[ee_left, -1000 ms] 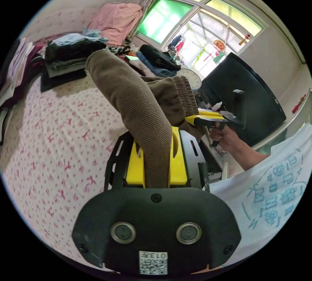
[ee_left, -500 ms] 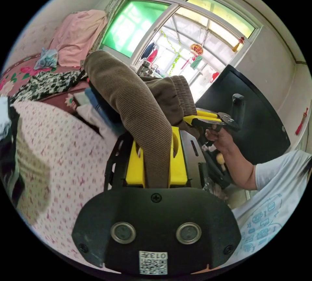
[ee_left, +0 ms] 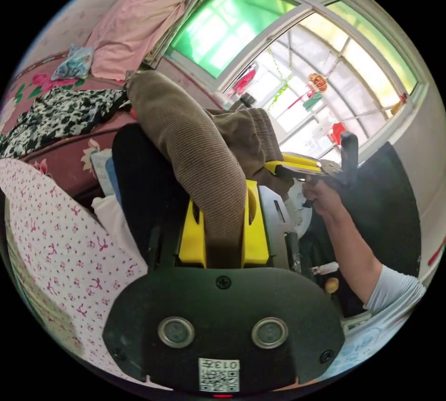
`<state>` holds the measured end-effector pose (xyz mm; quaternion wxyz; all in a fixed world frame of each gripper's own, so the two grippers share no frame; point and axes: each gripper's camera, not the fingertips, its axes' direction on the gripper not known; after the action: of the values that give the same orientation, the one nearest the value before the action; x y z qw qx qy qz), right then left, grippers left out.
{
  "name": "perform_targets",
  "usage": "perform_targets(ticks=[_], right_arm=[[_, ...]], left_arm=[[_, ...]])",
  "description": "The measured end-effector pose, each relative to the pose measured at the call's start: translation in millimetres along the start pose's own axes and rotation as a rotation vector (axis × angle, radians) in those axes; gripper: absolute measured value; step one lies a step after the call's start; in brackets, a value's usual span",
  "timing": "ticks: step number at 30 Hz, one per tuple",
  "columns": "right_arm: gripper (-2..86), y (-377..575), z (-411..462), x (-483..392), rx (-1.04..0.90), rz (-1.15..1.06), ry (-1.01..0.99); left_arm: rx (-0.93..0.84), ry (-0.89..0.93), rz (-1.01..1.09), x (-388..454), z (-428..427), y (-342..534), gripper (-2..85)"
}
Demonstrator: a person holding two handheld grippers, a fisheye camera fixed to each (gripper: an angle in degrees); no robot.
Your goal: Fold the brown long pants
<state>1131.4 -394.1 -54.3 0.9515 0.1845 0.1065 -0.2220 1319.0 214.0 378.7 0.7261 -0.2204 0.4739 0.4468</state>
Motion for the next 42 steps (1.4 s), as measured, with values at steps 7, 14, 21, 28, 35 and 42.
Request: perform_targets(ticks=[7,14,21,28,35,42], right_arm=[[12.1,3,9,43,0.090,0.061,-0.061],[6.0,-7,-32,20,0.235,-0.164,0.269],[0.5,-20,28,13,0.102,-0.247,0.319],[-0.1,-22,22,17,0.168,-0.187,0.299],[-0.2,-49,29,11,0.139,-0.156,0.239],[-0.1,-36,41,1,0.268,-0.063,0.208]], left_arm=[[-0.026,-0.025,0.075,26,7,-16,13.5],[0.079,-0.330,0.277,87,-6,-33,13.3],[0.045,-0.347,0.267,106,12,-18,13.7],[0.259,-0.466,0.392,151,-8,-18,9.7],[-0.019,-0.594,0.452,155,60,-47,5.5],[0.024,-0.624,0.459,163,63,-27,4.7]])
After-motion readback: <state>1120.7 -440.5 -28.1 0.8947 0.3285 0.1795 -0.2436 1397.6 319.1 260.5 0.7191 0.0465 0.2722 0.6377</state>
